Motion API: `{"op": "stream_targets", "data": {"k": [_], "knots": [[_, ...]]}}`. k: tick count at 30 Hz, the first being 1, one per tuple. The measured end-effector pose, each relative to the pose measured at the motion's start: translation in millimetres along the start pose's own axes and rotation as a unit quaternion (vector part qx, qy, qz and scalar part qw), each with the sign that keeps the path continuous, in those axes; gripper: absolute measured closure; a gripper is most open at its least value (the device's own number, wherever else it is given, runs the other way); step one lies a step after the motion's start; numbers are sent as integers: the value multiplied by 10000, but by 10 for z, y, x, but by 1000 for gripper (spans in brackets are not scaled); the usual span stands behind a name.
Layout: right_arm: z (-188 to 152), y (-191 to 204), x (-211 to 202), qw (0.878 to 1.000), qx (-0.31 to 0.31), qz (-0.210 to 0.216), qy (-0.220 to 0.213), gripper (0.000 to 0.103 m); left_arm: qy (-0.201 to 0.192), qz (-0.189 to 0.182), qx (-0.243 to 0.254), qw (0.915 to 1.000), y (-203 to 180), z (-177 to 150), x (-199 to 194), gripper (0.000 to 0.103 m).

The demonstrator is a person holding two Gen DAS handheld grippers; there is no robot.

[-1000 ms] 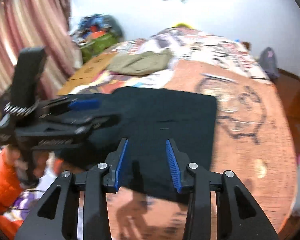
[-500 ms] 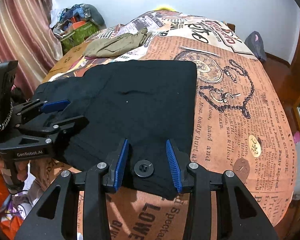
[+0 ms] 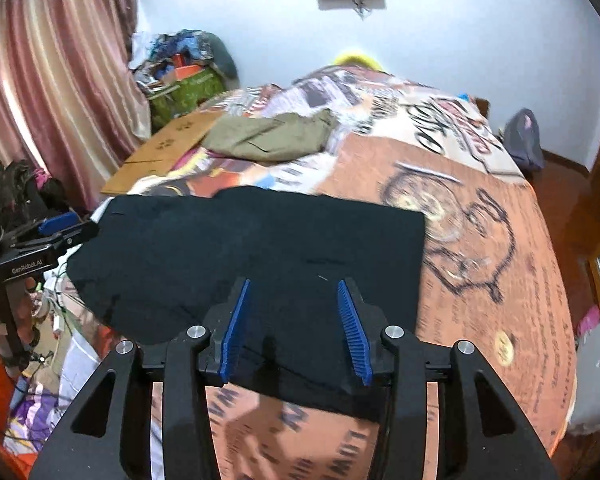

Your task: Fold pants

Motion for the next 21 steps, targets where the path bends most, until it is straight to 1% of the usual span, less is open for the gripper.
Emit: {"op": "stream_targets", "data": {"k": [5, 8, 10, 14, 16, 20, 21], "knots": [[120, 349, 170, 9993, -360, 73, 108, 60, 264, 117, -652, 9975, 614, -292, 70, 21], [169, 584, 297, 9979, -617, 46, 207, 60, 427, -61, -1020, 9938, 871, -429, 150, 21], [194, 694, 386, 9968, -755, 17, 278, 60, 536, -312, -1237, 9904, 979, -509, 218, 21], [209, 921, 612, 9939, -992, -5, 484, 60, 870, -995, -1611, 9781, 1089, -679, 434, 21], [188, 1008, 753, 9921, -1068, -1, 655, 60, 989, -1253, -1736, 9718, 1097, -742, 530, 21], [116, 1045, 983, 9890, -1087, -62, 1001, 60, 956, -1689, -1696, 9662, 1018, -704, 580, 21], [100, 1049, 1009, 9886, -1100, -89, 1019, 60, 974, -1756, -1695, 9648, 1010, -686, 607, 21]]}}
Point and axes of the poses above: each gripper's, at about its wrist camera, not at the fingertips, and x roughly the way its jaws point, y to its left, z to its top, the point moved 3 cm from there along x, roughly the way its jaws point, and after that the axes turned 14 degrees about y, right-handed, at the moved point
